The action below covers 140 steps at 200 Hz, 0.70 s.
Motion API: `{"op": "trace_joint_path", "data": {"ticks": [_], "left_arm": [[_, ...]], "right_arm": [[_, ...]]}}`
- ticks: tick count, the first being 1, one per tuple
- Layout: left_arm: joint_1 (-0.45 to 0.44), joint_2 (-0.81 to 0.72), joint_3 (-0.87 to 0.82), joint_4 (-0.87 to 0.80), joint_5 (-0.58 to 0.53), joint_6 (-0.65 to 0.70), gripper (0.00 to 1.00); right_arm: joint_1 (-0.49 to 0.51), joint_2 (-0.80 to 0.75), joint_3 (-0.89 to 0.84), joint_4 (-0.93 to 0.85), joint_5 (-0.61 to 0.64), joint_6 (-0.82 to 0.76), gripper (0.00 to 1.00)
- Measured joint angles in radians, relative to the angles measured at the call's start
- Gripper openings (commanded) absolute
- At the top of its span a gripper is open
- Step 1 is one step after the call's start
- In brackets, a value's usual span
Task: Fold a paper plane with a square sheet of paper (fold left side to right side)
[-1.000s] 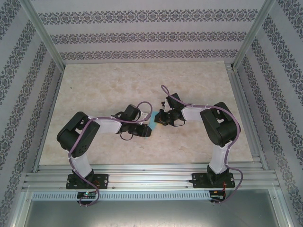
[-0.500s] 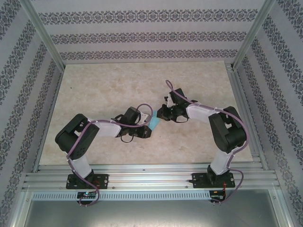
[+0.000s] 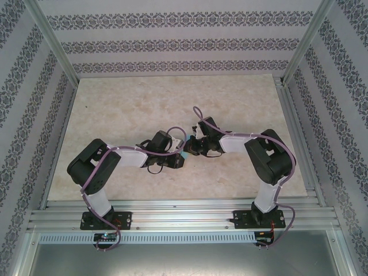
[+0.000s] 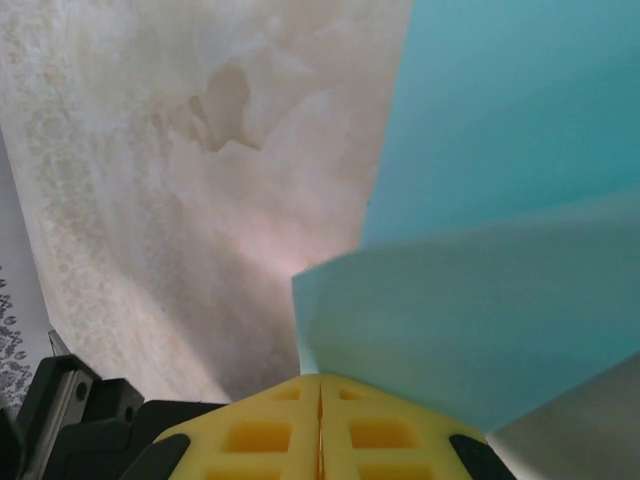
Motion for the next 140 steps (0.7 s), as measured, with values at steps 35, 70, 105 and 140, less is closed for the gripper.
{"op": "trace_joint_path", "data": {"ticks": [35,70,105,140], "left_arm": [[-0.004,0.000,0.000,0.000,-0.005,0.000,0.15],[-0.006,-0.001,0.000,0.000,-0.007,0.000,0.15],[-0.006,-0.001,-0.006,0.010,-0.008,0.000,0.14],[-0.006,-0.005,-0.021,0.034,-0.008,0.000,0.14]], "right_arm": [[-0.001,0.052,0.001,0.026,-0.001,-0.003,0.08],[-0.005,0.071,0.028,0.019,-0.006,-0.039,0.08],[-0.019,0.085,0.046,-0.003,-0.029,-0.087,0.08],[-0.060,0.094,0.066,-0.028,-0.032,-0.138,0.08]]}}
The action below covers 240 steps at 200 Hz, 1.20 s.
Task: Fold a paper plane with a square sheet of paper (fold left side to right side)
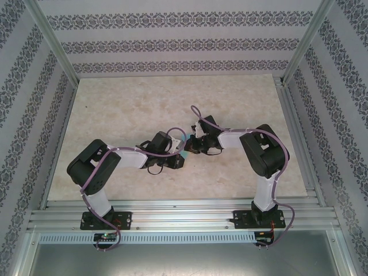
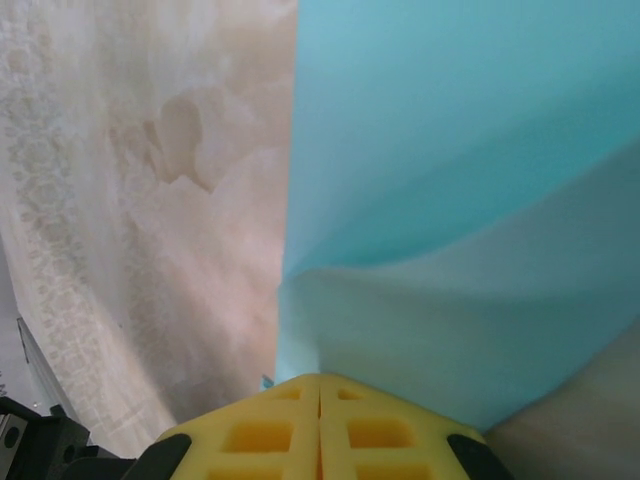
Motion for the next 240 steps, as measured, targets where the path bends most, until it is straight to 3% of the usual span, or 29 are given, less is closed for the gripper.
{"op": "trace_joint_path", "data": {"ticks": [110,185,213,240], "left_arm": [[0.000,-0.003,-0.019,0.034,0.000,0.000,0.14],[-0.006,-0.008,-0.024,0.041,-0.014,0.000,0.14],[-0.007,-0.008,-0.024,0.041,-0.015,0.000,0.14],[-0.011,-0.009,-0.024,0.041,-0.024,0.000,0.14]], "right_arm": [[-0.104,0.074,0.180,-0.200,0.039,-0.142,0.08],[-0.185,0.097,0.266,-0.247,0.177,-0.186,0.09],[-0.205,0.037,0.244,-0.264,0.225,-0.186,0.10],[-0.167,-0.122,0.155,-0.254,0.235,-0.174,0.10]]}}
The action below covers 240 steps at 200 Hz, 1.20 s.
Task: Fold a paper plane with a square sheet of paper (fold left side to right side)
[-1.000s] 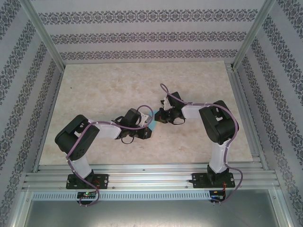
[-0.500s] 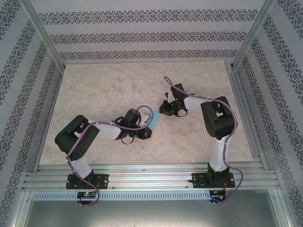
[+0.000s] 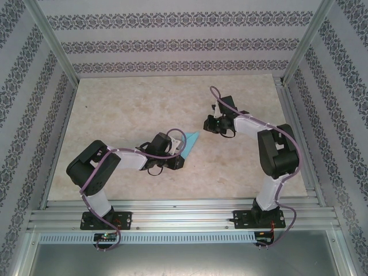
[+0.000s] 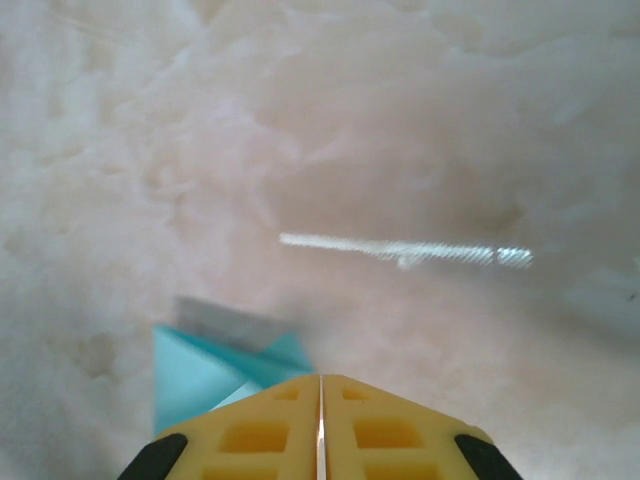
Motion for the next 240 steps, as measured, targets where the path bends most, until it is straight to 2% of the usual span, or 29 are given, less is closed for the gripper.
{"op": "trace_joint_path", "data": {"ticks": [29,69,92,119,240], "left_arm": [[-0.002,-0.001,0.000,0.000,-0.003,0.000,0.14],[-0.002,-0.001,0.000,0.000,-0.005,0.000,0.14],[-0.006,-0.003,0.000,0.000,-0.011,0.000,0.14],[-0.013,-0.003,0.000,0.000,-0.015,0.000,0.14],[-0.029,-0.051,-0.048,-0.001,-0.027,0.000,0.16]], "right_arm": [[0.078,-0.092,-0.066,0.029,-0.010,0.029,0.11],[0.081,-0.088,-0.079,0.040,-0.011,0.048,0.11],[0.168,-0.009,-0.101,0.154,-0.017,0.121,0.11],[0.251,0.079,-0.125,0.181,-0.045,0.155,0.11],[0.237,0.117,-0.118,0.214,-0.077,0.208,0.10]]}}
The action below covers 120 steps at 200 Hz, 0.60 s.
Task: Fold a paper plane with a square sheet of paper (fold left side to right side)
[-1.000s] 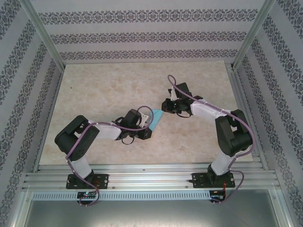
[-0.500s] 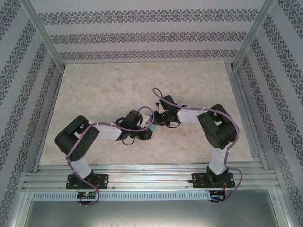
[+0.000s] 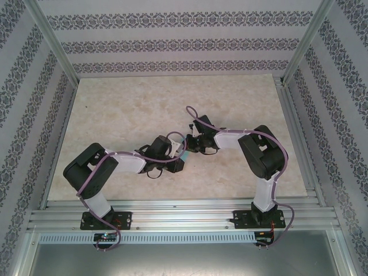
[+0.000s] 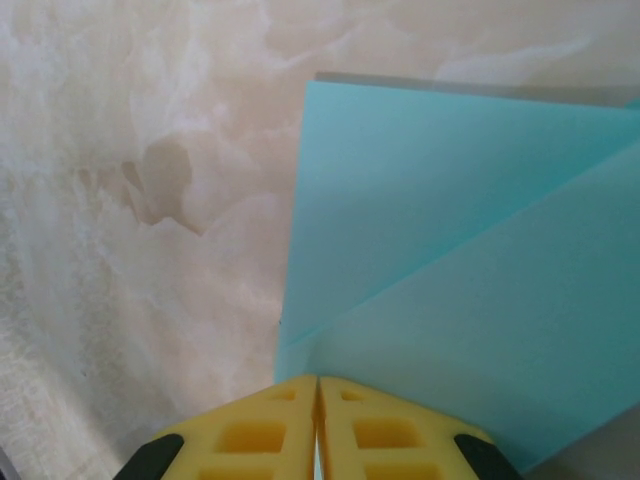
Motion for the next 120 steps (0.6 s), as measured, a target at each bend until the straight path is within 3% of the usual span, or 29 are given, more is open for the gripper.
{"op": "trace_joint_path", "data": {"ticks": [120], "left_arm": [[-0.038,-0.068,-0.073,-0.001,-0.029,0.000,0.16]], "right_arm": [[0.000,0.005,0.009,-0.014,-0.012,0.000,0.10]]}}
